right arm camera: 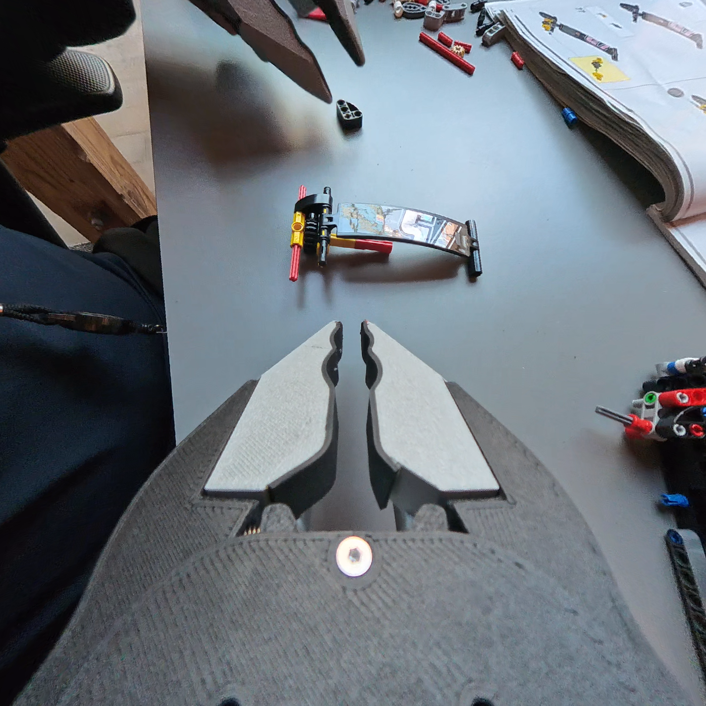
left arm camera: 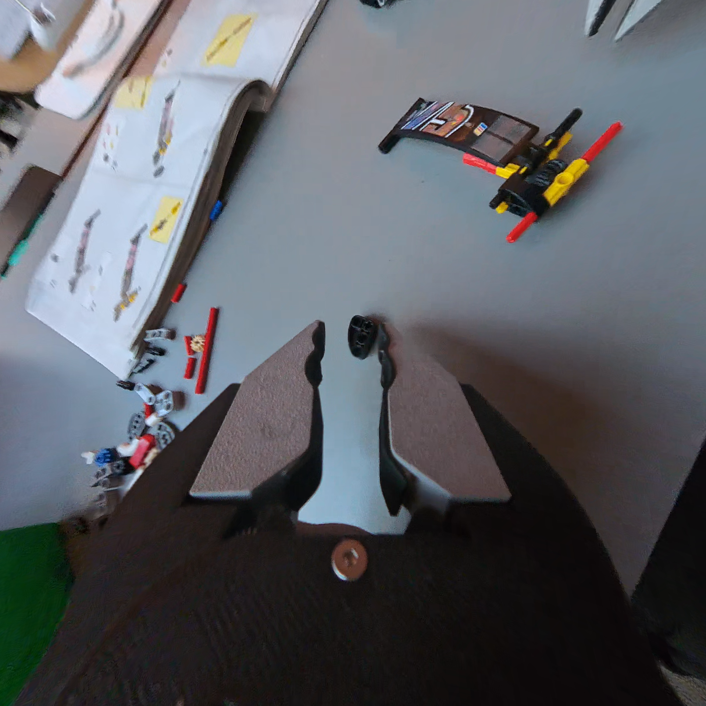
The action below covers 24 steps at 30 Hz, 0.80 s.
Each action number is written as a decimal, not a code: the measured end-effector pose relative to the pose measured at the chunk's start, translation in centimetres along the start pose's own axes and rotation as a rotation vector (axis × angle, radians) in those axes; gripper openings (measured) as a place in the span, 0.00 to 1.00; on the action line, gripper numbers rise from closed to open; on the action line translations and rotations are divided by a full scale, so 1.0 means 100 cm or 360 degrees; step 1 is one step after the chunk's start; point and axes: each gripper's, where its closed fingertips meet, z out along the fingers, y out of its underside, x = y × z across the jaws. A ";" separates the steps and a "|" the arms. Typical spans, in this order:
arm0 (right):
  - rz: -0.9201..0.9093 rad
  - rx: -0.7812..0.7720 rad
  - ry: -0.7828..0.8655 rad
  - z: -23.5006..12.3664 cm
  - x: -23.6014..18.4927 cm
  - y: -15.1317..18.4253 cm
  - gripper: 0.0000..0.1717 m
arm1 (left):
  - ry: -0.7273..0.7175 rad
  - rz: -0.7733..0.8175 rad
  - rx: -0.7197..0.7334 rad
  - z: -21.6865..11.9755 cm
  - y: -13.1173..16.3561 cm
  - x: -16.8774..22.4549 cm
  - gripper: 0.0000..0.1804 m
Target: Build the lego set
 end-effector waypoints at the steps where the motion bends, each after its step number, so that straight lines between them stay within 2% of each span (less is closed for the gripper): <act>1: 0.0003 0.0003 -0.0001 -0.001 0.000 0.001 0.04 | 0.0049 -0.0030 -0.0027 0.003 0.003 0.002 0.14; 4: -0.0007 0.0002 -0.0001 -0.003 -0.002 0.002 0.04 | 0.0140 -0.0064 -0.0132 0.011 0.015 0.004 0.15; 8: -0.0008 0.0008 -0.0013 -0.006 -0.004 0.003 0.04 | 0.0246 -0.0106 -0.0116 0.015 0.015 0.005 0.07; 12: 0.0026 0.0037 -0.0046 -0.008 -0.010 0.002 0.04 | 0.0194 0.0001 -0.0109 0.017 0.011 0.004 0.07; 14: 0.0065 0.0080 -0.0092 -0.009 -0.016 -0.001 0.03 | 0.0124 0.0112 -0.0003 0.016 -0.004 0.008 0.06; 18: 0.0134 0.0180 -0.0176 -0.013 -0.026 -0.012 0.04 | -0.0047 0.0309 0.0380 -0.001 -0.058 0.025 0.06; 21: 0.0163 0.0264 -0.0232 -0.020 -0.033 -0.022 0.05 | -0.0014 0.0448 0.0685 -0.020 -0.092 0.058 0.06; 24: 0.0154 0.0346 -0.0262 -0.028 -0.039 -0.028 0.07 | 0.0016 0.0434 0.0811 -0.032 -0.106 0.081 0.06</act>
